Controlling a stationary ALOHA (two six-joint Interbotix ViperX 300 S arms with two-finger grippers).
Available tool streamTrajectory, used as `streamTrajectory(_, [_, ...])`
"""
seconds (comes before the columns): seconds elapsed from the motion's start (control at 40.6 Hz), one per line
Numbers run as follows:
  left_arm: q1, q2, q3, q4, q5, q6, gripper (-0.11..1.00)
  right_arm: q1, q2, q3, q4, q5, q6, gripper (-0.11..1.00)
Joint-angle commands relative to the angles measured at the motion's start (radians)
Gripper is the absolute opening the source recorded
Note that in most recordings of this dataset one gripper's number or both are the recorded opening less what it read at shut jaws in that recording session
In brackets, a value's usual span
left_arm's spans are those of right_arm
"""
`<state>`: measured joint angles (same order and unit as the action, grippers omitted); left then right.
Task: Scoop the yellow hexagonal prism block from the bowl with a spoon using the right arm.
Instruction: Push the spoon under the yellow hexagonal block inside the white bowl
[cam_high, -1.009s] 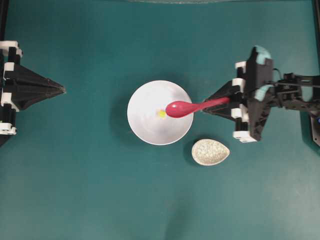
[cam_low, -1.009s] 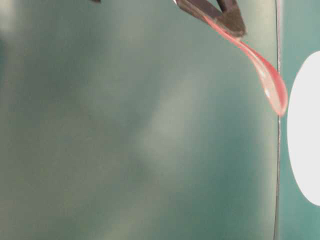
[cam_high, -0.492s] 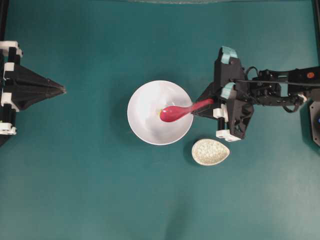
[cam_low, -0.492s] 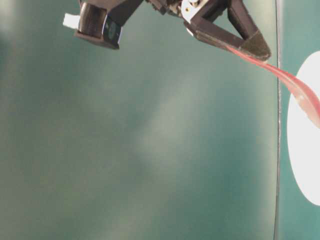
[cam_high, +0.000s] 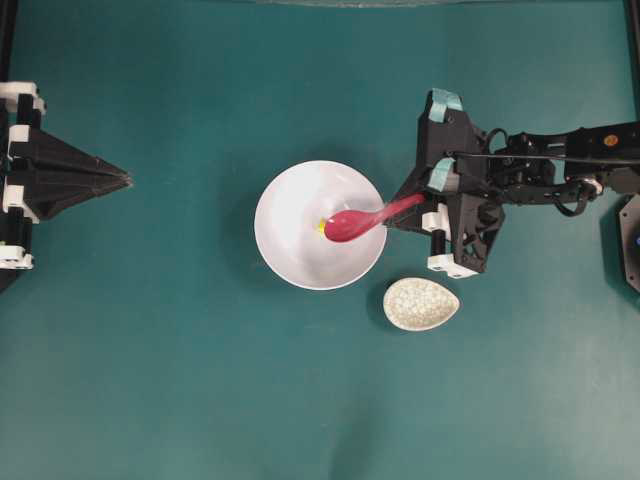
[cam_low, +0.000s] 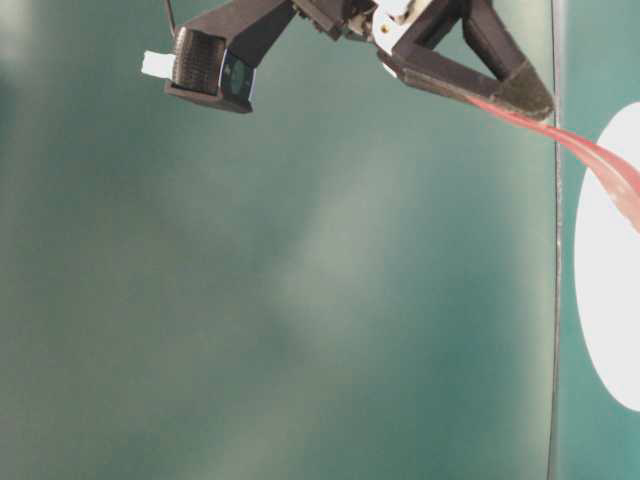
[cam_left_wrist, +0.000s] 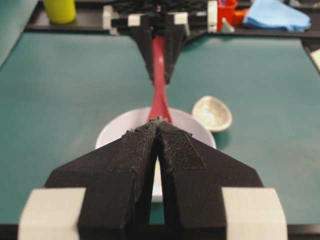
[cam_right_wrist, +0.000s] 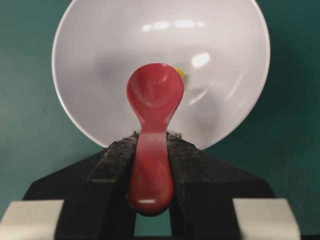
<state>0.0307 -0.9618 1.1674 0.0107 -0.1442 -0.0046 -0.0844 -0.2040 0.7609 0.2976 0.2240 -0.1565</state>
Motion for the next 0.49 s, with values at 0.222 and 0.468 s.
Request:
streamTrajectory(0.222, [0.003, 0.009, -0.025, 0.003, -0.009, -0.002, 0.01, -0.005, -0.005, -0.032, 0.0, 0.041, 0.006, 0.24])
streamTrajectory(0.468, [0.003, 0.009, -0.025, 0.003, -0.011, -0.002, 0.01, -0.006, 0.029, -0.066, -0.002, 0.083, 0.008, 0.24])
